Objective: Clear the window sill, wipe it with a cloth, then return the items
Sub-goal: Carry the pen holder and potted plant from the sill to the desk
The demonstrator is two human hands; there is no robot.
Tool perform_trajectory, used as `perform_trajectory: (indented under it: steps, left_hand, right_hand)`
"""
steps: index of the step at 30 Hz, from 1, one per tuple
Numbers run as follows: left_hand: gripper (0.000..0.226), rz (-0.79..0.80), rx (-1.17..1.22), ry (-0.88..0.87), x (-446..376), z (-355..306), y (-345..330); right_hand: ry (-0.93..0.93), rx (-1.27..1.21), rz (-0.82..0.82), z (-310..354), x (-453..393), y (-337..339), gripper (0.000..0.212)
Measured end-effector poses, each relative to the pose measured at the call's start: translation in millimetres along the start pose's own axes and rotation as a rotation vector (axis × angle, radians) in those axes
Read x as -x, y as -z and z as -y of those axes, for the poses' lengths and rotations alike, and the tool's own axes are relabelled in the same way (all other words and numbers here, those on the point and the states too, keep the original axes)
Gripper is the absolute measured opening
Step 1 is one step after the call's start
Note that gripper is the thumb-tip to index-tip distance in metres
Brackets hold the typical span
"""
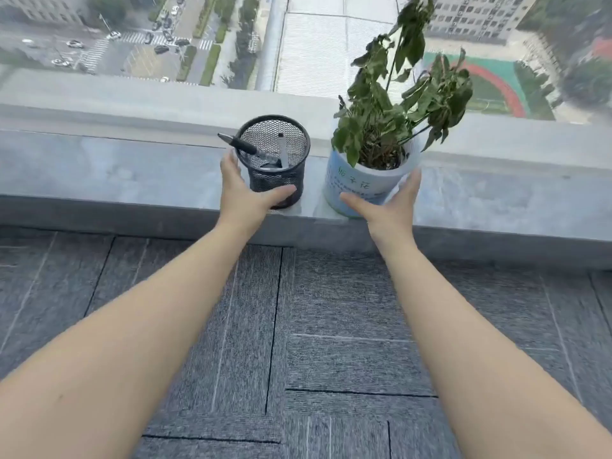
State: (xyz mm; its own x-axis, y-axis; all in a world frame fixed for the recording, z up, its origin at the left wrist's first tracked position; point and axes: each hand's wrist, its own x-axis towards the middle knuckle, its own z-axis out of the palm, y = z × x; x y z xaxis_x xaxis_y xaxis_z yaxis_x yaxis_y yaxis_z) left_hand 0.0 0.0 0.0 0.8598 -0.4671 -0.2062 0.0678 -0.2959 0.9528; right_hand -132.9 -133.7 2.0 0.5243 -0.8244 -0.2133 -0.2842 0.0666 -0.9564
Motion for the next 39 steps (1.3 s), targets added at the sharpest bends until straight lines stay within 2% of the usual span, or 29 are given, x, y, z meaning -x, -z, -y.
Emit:
perform_trajectory:
  steps: [2, 5, 9, 12, 17, 24, 30, 33, 39]
  left_hand:
    - [0.083, -0.007, 0.007, -0.054, -7, -3, 0]
    - [0.087, 0.000, 0.015, -0.038, -13, -2, -2]
    - [0.101, -0.012, -0.003, -0.020, -15, -3, -4]
    - [0.090, -0.014, -0.047, -0.013, -15, -9, -5]
    - [0.086, -0.044, -0.050, -0.032, -12, -12, -2]
    - [0.093, -0.080, -0.051, -0.010, 11, -27, 17]
    - [0.087, -0.059, -0.034, 0.054, 75, -111, 51]
    - [0.082, -0.035, -0.015, 0.085, 114, -176, 75]
    - [0.076, -0.024, -0.002, 0.081, 185, -322, 127]
  right_hand:
    - [0.099, -0.042, -0.010, -2, -8, 0, 0.108]
    - [0.097, -0.045, -0.004, -6, -14, -1, 0.094]
    - [0.119, -0.059, -0.015, -10, -19, -3, 0.100]
    - [0.120, -0.081, -0.029, -12, -22, -7, 0.112]
    - [0.148, -0.052, -0.122, -10, -23, -12, 0.090]
    - [0.145, -0.020, -0.103, 7, 4, -13, 0.090]
    - [0.116, -0.047, -0.078, 98, 70, 12, 0.085]
    - [0.089, -0.056, -0.054, 165, 110, 32, 0.088]
    - [0.082, -0.027, -0.010, 314, 180, 69, 0.083]
